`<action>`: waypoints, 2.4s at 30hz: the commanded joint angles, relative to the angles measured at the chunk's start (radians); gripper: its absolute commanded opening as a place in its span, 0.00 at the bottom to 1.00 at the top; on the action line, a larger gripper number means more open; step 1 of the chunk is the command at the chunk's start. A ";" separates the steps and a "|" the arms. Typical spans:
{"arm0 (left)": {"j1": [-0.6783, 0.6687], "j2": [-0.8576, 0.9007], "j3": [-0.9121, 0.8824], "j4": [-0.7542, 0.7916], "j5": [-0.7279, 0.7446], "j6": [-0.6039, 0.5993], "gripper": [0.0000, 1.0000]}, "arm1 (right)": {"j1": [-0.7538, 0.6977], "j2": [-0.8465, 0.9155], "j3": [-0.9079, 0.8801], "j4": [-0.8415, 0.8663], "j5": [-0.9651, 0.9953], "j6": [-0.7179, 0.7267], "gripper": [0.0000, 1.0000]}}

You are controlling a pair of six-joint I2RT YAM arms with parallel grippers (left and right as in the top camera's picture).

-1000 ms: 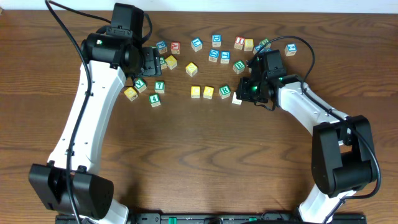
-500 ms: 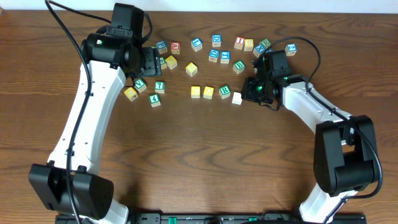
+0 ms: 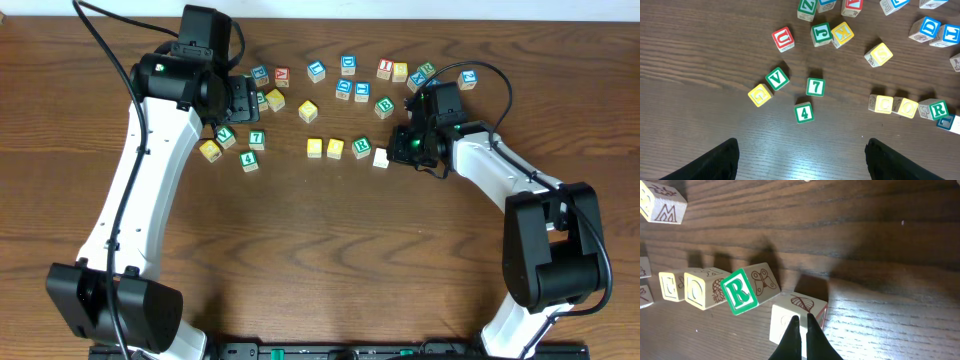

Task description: Spell out CORL

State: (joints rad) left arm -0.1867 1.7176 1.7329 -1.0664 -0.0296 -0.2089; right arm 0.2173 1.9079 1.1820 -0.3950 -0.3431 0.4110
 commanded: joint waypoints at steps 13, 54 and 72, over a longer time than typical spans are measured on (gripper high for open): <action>0.000 0.002 -0.011 -0.002 -0.007 0.006 0.80 | -0.002 0.008 -0.060 -0.016 0.070 -0.016 0.01; 0.000 0.002 -0.011 -0.002 -0.008 0.006 0.80 | 0.087 -0.074 -0.018 -0.163 0.097 0.023 0.02; 0.000 0.002 -0.011 -0.002 -0.008 0.006 0.80 | 0.090 0.000 -0.018 -0.082 0.221 0.023 0.01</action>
State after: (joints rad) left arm -0.1867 1.7176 1.7329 -1.0664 -0.0296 -0.2089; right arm 0.3035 1.8984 1.1519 -0.4808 -0.1818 0.4213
